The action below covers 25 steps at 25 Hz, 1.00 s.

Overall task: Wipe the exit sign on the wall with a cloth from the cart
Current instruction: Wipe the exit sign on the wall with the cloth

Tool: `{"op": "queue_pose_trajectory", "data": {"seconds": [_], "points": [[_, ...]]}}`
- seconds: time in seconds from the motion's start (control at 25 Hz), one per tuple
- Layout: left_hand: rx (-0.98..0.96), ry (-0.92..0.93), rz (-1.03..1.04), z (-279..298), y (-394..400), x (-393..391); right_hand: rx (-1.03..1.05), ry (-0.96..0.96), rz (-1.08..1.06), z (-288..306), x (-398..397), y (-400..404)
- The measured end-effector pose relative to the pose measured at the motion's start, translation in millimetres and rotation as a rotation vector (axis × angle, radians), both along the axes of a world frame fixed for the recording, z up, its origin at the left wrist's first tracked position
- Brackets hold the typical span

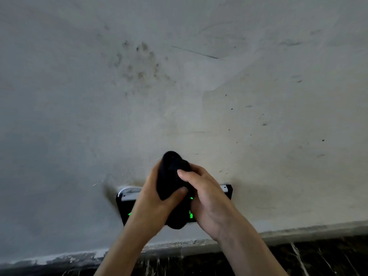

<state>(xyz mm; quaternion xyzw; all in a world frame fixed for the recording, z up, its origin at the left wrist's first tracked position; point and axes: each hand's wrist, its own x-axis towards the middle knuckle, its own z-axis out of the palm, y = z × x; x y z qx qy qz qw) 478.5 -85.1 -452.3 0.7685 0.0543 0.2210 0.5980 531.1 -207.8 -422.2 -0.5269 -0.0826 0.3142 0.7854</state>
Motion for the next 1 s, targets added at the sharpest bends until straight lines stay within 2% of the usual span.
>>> {"op": "queue_pose_trajectory", "data": {"seconds": [0.04, 0.12, 0.2, 0.32, 0.44, 0.56, 0.72, 0.88, 1.0], "points": [[-0.051, 0.001, 0.095, -2.5, 7.5, -2.9, -0.073, -0.084, 0.068, 4.0, -2.6, 1.3], [-0.194, 0.010, 0.260, -8.8, 24.7, -11.4, -0.352, -0.463, 0.097, 16.1, -1.0, 4.8], [-0.347, 0.034, 0.394, -19.2, 46.0, -23.3, -0.601, -0.961, -0.137, 25.7, 10.0, 12.0], [-0.495, 0.065, 0.531, -29.9, 81.7, -44.9, -0.812, -1.586, -0.456, 37.3, 40.3, 24.9], [-0.490, 0.077, 0.688, -38.3, 112.2, -60.6, -1.018, -2.021, -0.568, 37.7, 86.3, 31.7], [-0.354, 0.114, 0.828, -53.3, 131.1, -62.0, -1.030, -2.207, -0.651, 35.9, 122.8, 35.4], [-0.186, 0.172, 0.925, -71.1, 127.4, -40.1, -0.948, -2.303, -0.838, 25.7, 143.2, 43.1], [-0.109, 0.143, 0.881, -93.1, 101.9, -21.9, -0.911, -2.315, -0.893, 23.8, 150.8, 45.9], [-0.152, 0.189, 0.842, -111.8, 93.9, -21.8, -0.895, -2.309, -0.890, 23.1, 151.6, 47.7]]}}
